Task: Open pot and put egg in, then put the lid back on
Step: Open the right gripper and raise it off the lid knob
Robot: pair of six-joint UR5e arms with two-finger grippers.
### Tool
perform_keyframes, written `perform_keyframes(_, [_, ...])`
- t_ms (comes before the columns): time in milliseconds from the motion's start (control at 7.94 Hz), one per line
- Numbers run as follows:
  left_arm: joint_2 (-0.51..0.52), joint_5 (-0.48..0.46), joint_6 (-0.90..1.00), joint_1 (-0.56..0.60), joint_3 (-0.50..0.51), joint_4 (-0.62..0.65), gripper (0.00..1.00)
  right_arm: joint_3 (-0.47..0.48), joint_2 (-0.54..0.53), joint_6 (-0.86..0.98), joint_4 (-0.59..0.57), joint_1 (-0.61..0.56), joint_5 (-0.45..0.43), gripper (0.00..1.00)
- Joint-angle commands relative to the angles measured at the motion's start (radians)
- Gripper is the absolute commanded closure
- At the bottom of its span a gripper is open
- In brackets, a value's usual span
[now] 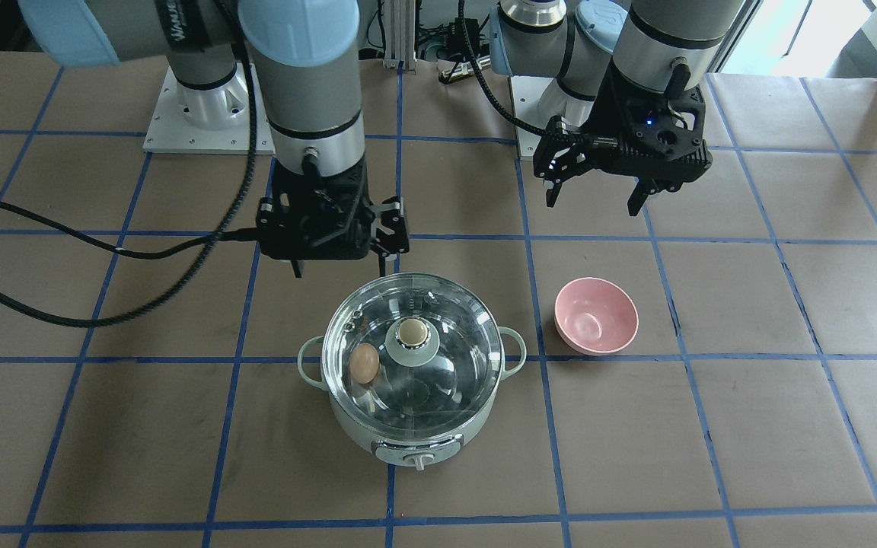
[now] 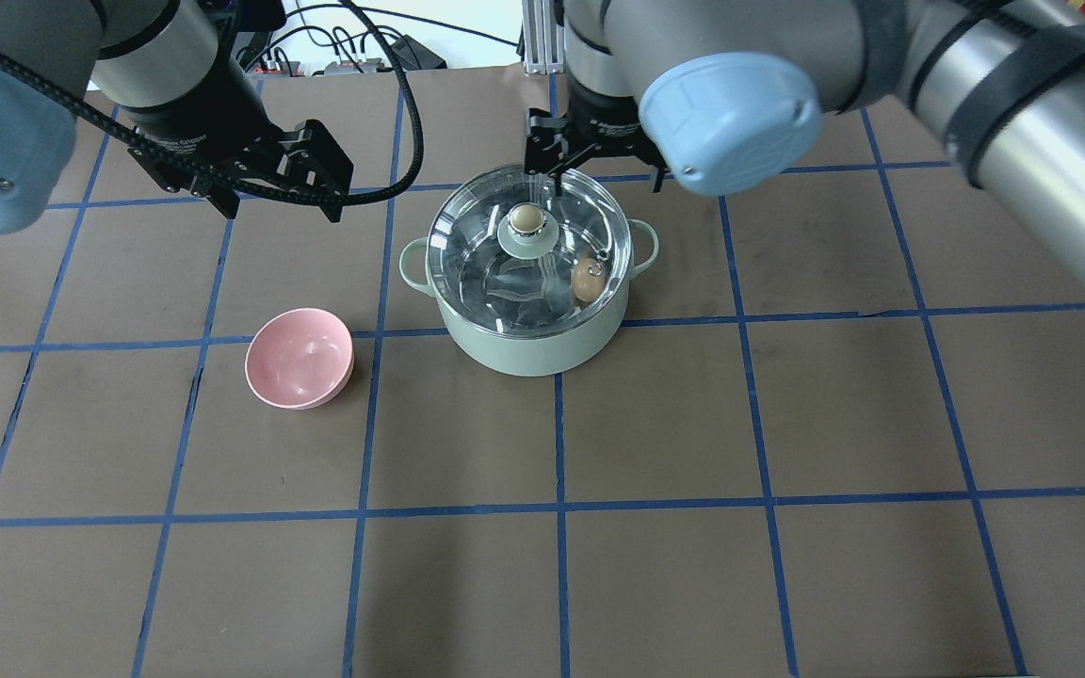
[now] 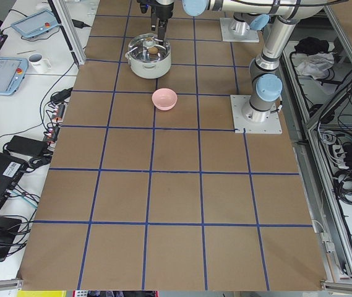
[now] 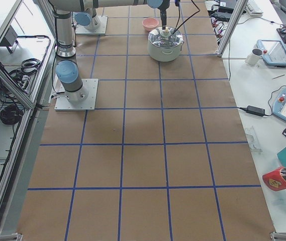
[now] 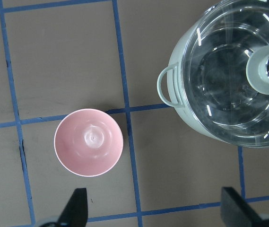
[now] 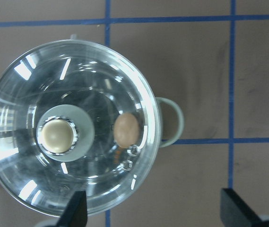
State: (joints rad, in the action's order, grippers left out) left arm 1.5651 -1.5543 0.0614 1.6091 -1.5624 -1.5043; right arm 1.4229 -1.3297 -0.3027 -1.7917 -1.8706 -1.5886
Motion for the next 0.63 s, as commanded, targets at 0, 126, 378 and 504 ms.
perform_keyframes(0, [0.001, 0.002, 0.0, 0.0, 0.001, -0.001, 0.0, 0.004, -0.12, 0.08, 0.162, 0.207, 0.001, 0.0])
perform_keyframes(126, [0.001, 0.002, 0.0, 0.0, 0.001, -0.001, 0.0, 0.004, -0.138, 0.152, 0.19, 0.265, 0.001, 0.0])
perform_keyframes(378, [0.001, 0.003, 0.0, 0.0, 0.001, -0.001, 0.0, 0.028, -0.169, 0.165, 0.193, 0.313, 0.002, 0.0])
perform_keyframes(504, [0.001, 0.003, 0.0, 0.0, 0.001, -0.001, 0.0, 0.062, -0.195, 0.162, 0.193, 0.312, 0.01, 0.0])
